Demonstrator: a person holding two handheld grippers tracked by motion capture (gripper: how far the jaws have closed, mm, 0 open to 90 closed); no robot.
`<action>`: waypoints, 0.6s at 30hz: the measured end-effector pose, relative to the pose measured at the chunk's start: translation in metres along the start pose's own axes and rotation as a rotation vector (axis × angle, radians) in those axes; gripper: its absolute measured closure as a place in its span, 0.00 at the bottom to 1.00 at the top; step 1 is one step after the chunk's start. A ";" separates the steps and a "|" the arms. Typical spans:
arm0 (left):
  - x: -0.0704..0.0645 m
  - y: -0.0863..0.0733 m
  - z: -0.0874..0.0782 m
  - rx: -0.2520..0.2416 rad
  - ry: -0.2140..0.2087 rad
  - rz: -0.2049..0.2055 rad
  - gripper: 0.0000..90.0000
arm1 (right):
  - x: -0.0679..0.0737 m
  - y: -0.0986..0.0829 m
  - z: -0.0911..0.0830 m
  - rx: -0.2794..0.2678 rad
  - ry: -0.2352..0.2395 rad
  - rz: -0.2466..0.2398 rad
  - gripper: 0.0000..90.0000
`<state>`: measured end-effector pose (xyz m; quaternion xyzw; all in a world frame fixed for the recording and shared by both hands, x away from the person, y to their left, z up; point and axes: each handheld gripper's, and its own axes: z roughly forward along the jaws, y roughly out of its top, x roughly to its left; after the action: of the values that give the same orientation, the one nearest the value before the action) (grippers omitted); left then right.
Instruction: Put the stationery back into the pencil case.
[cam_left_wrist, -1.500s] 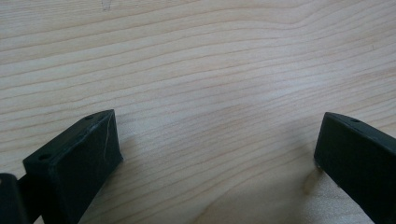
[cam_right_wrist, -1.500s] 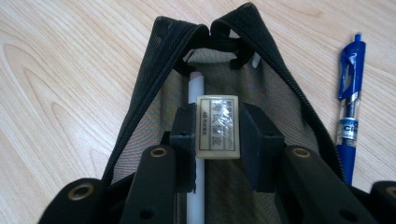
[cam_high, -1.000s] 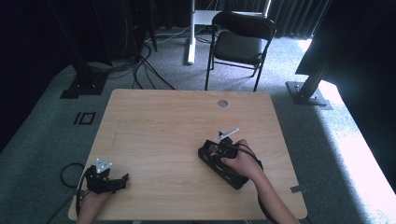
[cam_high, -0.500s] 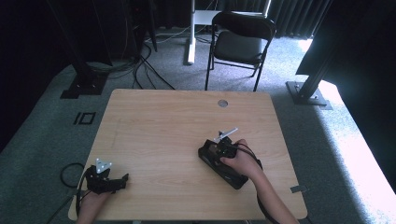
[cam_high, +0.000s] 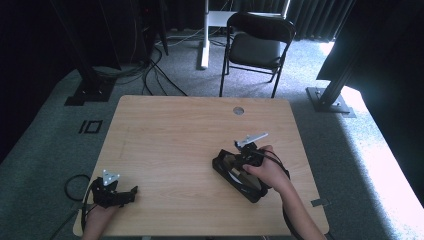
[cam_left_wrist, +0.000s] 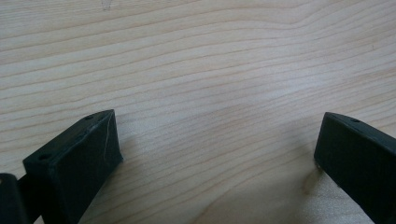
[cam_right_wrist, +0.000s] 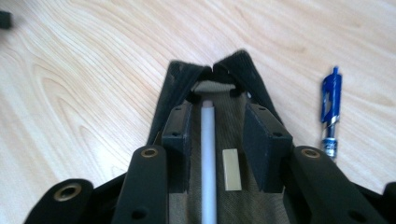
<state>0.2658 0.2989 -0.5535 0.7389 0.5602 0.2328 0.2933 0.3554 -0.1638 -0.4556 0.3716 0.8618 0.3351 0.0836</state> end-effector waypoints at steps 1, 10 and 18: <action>0.000 0.000 0.000 0.000 0.000 0.000 0.01 | 0.000 0.001 -0.004 -0.009 -0.004 -0.002 0.70; 0.000 0.000 0.000 0.000 0.000 0.000 0.01 | -0.011 0.002 -0.022 -0.092 -0.027 0.014 0.69; 0.000 0.000 0.000 0.000 0.000 0.000 0.01 | -0.028 -0.003 -0.024 -0.142 -0.066 0.074 0.68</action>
<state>0.2658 0.2989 -0.5535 0.7390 0.5601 0.2327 0.2932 0.3645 -0.1970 -0.4422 0.4070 0.8184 0.3857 0.1257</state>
